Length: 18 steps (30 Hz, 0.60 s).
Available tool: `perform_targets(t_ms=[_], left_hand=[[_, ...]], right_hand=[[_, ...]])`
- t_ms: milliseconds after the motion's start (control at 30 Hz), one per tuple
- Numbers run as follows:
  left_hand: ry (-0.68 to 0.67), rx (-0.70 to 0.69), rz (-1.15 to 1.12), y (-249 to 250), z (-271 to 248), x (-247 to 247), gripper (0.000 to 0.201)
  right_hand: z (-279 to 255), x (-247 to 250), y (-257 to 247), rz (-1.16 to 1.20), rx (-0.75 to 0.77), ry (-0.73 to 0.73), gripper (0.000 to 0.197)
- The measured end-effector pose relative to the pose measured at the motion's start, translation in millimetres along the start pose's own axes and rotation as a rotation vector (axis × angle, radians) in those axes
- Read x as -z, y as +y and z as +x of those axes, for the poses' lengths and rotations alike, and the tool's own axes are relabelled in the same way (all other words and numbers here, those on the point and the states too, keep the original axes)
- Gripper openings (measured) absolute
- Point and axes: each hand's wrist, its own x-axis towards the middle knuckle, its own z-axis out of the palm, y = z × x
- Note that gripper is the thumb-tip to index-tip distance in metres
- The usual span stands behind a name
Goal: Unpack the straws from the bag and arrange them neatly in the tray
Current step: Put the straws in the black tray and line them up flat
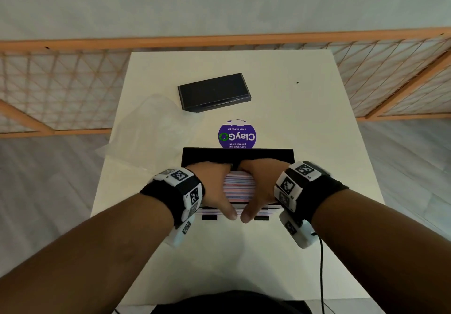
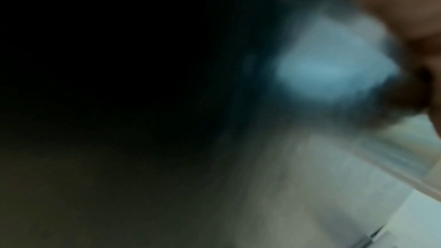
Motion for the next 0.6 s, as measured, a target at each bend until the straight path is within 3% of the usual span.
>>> perform_targets(t_ms=[100, 267, 367, 433, 500, 533, 567, 600], left_hand=[[0.029, -0.016, 0.036, 0, -1, 0, 0.096], [0.161, 0.007, 0.254, 0, -9, -6, 0.113], [0.297, -0.077, 0.128, -7, -24, -7, 0.114], [0.44, -0.157, -0.07, -17, -33, -9, 0.096], [0.719, -0.249, -0.212, -25, -36, -13, 0.065], [0.831, -0.257, -0.245, -28, -36, -13, 0.059], [0.863, -0.241, -0.255, -30, -35, -11, 0.062], [0.801, -0.209, -0.249, -31, -33, -9, 0.073]], right_hand=[[1, -5, 3, 0.012, -0.027, 0.02, 0.091], [-2, -11, 4, -0.165, -0.12, 0.133, 0.107], [-17, -9, 7, -0.14, -0.067, 0.264, 0.106], [-28, -10, 10, -0.148, -0.03, 0.352, 0.089], [-40, -12, 10, -0.137, -0.006, 0.441, 0.065], [-45, -14, 8, -0.113, 0.018, 0.484, 0.053], [-50, -16, 5, -0.083, 0.048, 0.516, 0.041], [-54, -20, 1, -0.056, 0.079, 0.531, 0.031]])
